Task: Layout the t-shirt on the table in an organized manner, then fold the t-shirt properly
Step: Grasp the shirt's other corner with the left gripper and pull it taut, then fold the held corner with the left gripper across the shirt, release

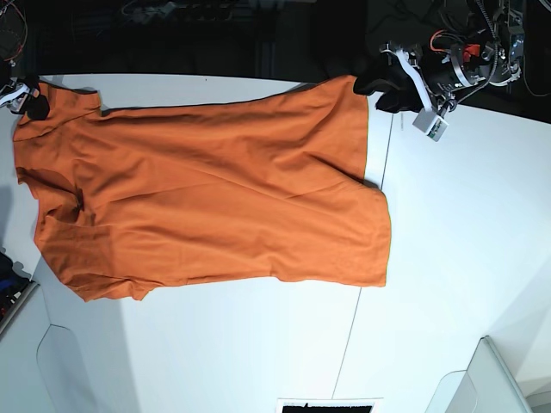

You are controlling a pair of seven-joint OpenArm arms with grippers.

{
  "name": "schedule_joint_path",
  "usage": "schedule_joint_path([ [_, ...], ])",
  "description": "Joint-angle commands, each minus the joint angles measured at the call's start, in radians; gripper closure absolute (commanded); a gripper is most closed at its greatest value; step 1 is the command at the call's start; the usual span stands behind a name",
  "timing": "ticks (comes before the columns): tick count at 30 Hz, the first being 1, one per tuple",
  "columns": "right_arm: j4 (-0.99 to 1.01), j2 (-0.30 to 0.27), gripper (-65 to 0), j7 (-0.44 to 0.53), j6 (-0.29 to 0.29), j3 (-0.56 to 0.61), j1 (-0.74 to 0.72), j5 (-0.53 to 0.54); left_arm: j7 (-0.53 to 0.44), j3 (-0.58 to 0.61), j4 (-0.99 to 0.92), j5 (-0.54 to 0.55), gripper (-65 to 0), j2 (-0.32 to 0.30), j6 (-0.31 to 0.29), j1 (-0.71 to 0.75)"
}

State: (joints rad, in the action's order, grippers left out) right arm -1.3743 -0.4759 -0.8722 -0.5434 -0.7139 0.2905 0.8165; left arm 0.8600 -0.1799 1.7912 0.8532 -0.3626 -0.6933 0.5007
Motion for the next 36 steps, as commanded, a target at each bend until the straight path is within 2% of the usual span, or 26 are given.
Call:
schedule_joint_path([
  [1,-0.008,-0.014,-33.4,-0.019,-0.011,-0.003,0.001,0.004,0.005,0.01,0.01,-0.002,-42.9,-0.002,-0.005,0.002],
  [7,-0.007,-0.014,-33.1,-0.056,-0.033,-0.003,0.001,0.06,0.003,0.103,0.01,-0.092,-42.7,0.036,-0.005,0.0],
  [9,-0.008,-0.014,-28.0,-0.056,-0.032,-0.003,0.001,0.06,0.002,0.108,0.01,-0.105,-41.2,0.052,-0.005,-0.002],
  [10,-0.007,-0.014,-22.7,-0.056,-0.032,-0.003,0.001,0.06,-0.001,0.108,0.01,-0.115,-37.0,0.056,-0.005,-0.002],
  [11,-0.007,-0.014,-16.3,-0.056,-0.032,-0.003,0.001,0.06,-0.004,0.108,0.01,-0.124,-29.2,0.055,-0.005,-0.002],
  [13,-0.008,-0.014,-3.2,-0.055,-0.032,-0.004,0.001,0.058,-0.004,0.098,0.01,-0.149,-9.8,0.055,-0.005,-0.002],
  [14,-0.008,-0.015,0.0,-0.052,-0.032,-0.004,0.001,0.056,-0.004,0.087,0.01,-0.158,-2.9,0.055,-0.005,-0.002],
  [15,-0.008,-0.018,0.0,-0.051,-0.032,-0.004,0.001,0.055,-0.003,0.069,0.01,-0.159,0.0,0.055,-0.005,-0.002],
  [19,-0.01,-0.043,0.0,-0.052,-0.033,-0.007,0.001,0.053,0.027,-0.044,0.018,-0.115,0.0,0.048,-0.005,-0.001],
  [25,-0.01,-0.101,0.0,-0.052,-0.032,-0.019,0.001,0.056,0.148,-0.182,0.061,0.124,0.0,-0.029,-0.005,0.033],
  [29,-0.018,-0.111,0.0,-0.055,-0.033,-0.019,-0.002,0.067,0.156,-0.185,0.126,0.135,0.0,-0.069,-0.005,0.051],
  [36,-0.103,-0.111,0.0,-0.093,-0.033,-0.022,-0.002,0.097,0.183,-0.185,0.209,0.139,0.0,-0.092,-0.005,0.053],
])
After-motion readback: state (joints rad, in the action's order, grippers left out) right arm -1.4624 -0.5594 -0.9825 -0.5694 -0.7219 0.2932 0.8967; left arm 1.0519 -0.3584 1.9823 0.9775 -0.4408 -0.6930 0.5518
